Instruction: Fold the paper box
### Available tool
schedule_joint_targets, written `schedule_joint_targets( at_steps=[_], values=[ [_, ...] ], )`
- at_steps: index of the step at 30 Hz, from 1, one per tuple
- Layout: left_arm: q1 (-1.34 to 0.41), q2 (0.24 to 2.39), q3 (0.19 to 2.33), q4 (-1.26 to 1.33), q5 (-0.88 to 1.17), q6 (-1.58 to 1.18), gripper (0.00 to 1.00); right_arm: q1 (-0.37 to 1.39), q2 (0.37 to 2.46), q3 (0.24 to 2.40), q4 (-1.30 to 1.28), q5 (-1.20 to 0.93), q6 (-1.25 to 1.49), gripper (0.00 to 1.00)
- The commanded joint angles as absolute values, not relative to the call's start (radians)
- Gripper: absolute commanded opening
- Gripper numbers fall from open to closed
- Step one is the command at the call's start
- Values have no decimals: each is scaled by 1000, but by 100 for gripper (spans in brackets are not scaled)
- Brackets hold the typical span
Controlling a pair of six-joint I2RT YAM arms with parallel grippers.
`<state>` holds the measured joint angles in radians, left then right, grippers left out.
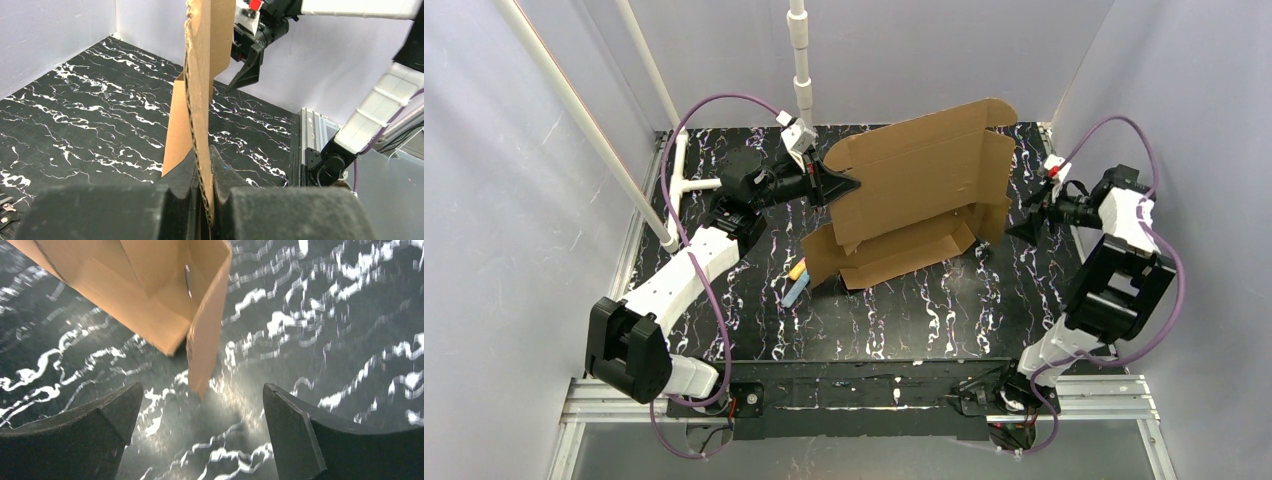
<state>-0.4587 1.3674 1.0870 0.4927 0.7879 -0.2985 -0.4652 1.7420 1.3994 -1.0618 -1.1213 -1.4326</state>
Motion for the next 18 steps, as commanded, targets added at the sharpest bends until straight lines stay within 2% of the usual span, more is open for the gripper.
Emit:
schedule_joint_targets(
  at_steps=[1, 7, 9, 11, 18],
  values=[
    [-462, 1343, 1088, 461, 819, -290, 0, -474, 1518, 1213, -528, -838, -1015, 98],
    [-462, 1338, 1091, 456, 829, -283, 0, -506, 1359, 1006, -16, -552, -607, 98],
    [-462, 1339, 1095, 454, 833, -281, 0, -510, 1410, 1063, -80, -581, -616, 97],
    [-463, 1341, 1099, 452, 837, -279, 0, -509, 1478, 1119, -149, -620, -619, 89],
    [-462, 1350, 1111, 451, 843, -279, 0, -396, 1639, 1171, -80, -626, -564, 67]
  ],
)
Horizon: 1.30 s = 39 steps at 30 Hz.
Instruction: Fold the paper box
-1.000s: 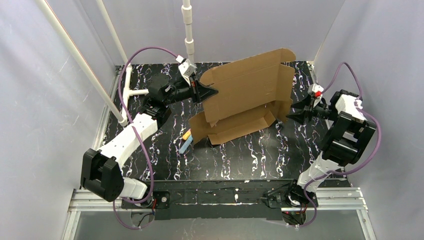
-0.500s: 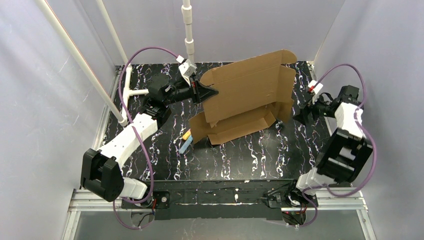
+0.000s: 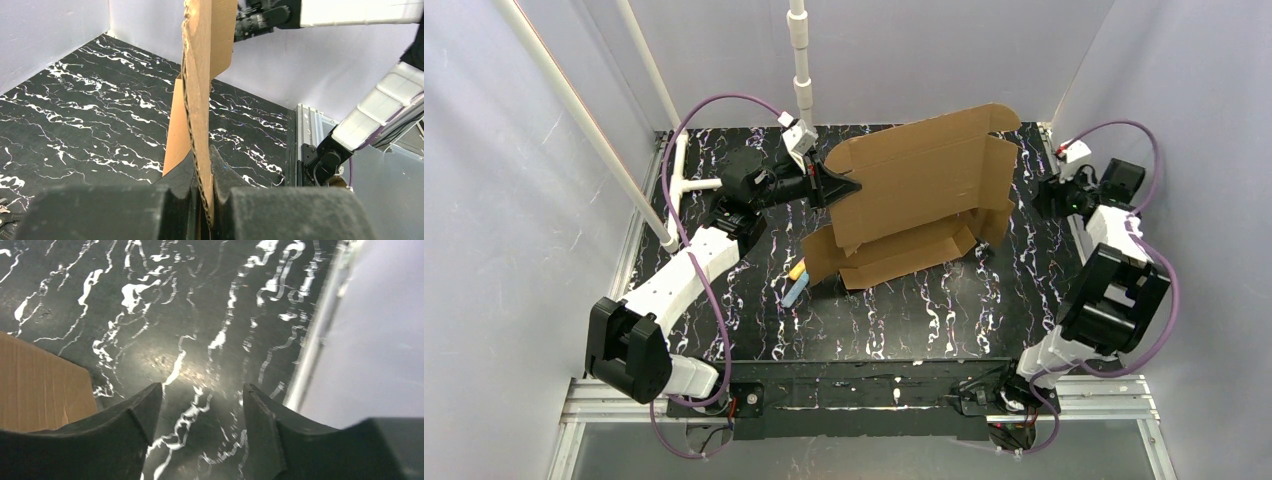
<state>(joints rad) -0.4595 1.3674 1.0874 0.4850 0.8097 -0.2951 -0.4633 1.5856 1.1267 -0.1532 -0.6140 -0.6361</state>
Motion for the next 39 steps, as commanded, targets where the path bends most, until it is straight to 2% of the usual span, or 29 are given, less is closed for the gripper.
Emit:
schedule_joint_targets(
  at_steps=[1, 5, 10, 19, 26, 30, 39],
  values=[
    [-462, 1351, 1112, 451, 843, -280, 0, -382, 1657, 1177, -70, -643, -553, 66],
    [-462, 1348, 1111, 449, 845, -276, 0, -343, 1693, 1175, -56, -784, -578, 66],
    [-462, 1339, 1108, 450, 853, -269, 0, -301, 1652, 1132, -214, -972, -851, 70],
    [-462, 1315, 1094, 449, 819, -268, 0, -299, 1647, 1137, -597, -1099, -1238, 75],
    [-462, 1307, 1088, 450, 807, -265, 0, -290, 1641, 1127, -750, -1134, -1378, 76],
    [-462, 1301, 1083, 450, 802, -267, 0, -287, 1611, 1085, -708, -1142, -1355, 74],
    [-462, 1290, 1064, 450, 764, -282, 0, -287, 1455, 924, -401, -1124, -1130, 77]
  ],
)
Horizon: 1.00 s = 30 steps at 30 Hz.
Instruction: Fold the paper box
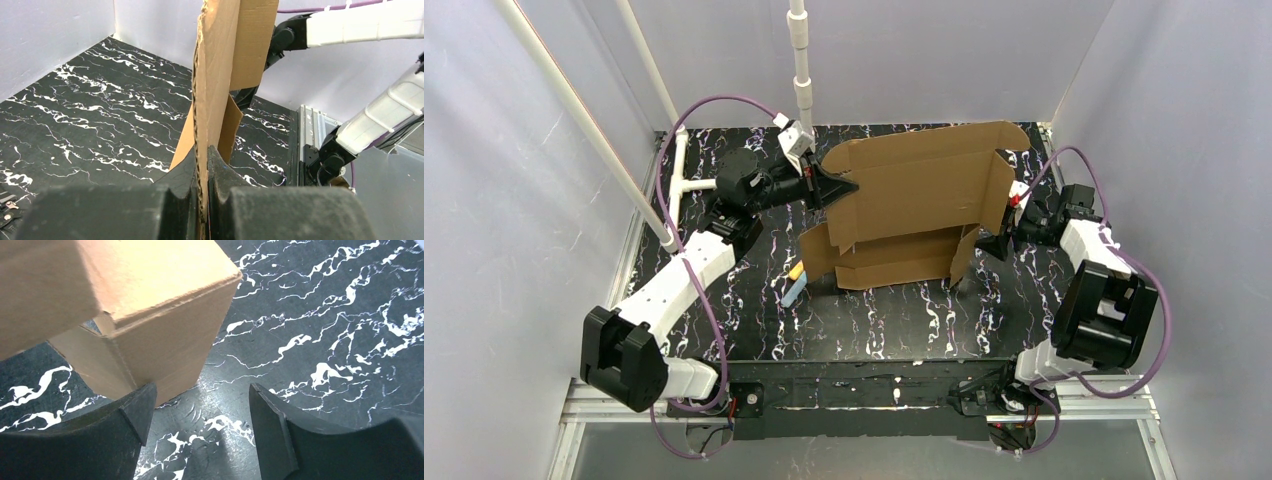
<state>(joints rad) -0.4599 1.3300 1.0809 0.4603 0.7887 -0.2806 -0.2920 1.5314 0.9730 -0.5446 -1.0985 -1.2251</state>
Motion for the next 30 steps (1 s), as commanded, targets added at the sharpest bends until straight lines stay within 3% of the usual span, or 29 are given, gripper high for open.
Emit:
schedule_joint_targets(
  at_steps=[1, 18, 30],
  values=[
    [-462, 1290, 1063, 449, 760, -282, 0, -287, 1446, 916, -400, -1126, -1132, 77],
    [-462, 1282, 1046, 449, 737, -286, 0, -298, 1452, 825, -601, -1231, -1459, 71],
    [-462, 1281, 1039, 450, 730, -293, 0, -301, 1434, 787, -558, -1195, -1385, 76]
  ],
)
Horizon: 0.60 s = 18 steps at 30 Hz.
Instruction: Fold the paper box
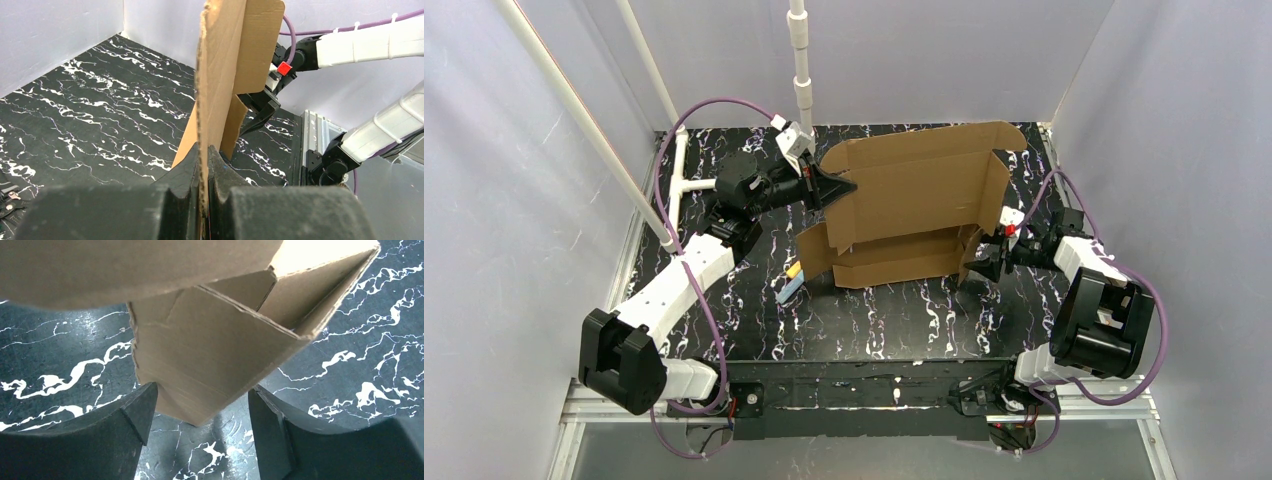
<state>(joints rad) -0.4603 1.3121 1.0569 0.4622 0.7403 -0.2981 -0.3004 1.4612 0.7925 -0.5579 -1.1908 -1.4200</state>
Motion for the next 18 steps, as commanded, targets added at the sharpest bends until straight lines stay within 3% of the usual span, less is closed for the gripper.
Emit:
schedule_joint_targets(
  at_steps=[1, 6, 11, 18],
  values=[
    [-462, 1281, 1039, 451, 729, -293, 0, -301, 1431, 786, -558, -1190, -1380, 76],
    [-462, 1280, 1038, 450, 730, -299, 0, -297, 1406, 742, -366, -1193, -1204, 72],
    [-462, 1277, 1035, 450, 726, -312, 0, -236, 1291, 531, 323, -1009, -654, 67],
    [-462, 1270, 1026, 449, 703, -336, 0, -185, 1296, 472, 588, -888, -431, 61]
  ],
)
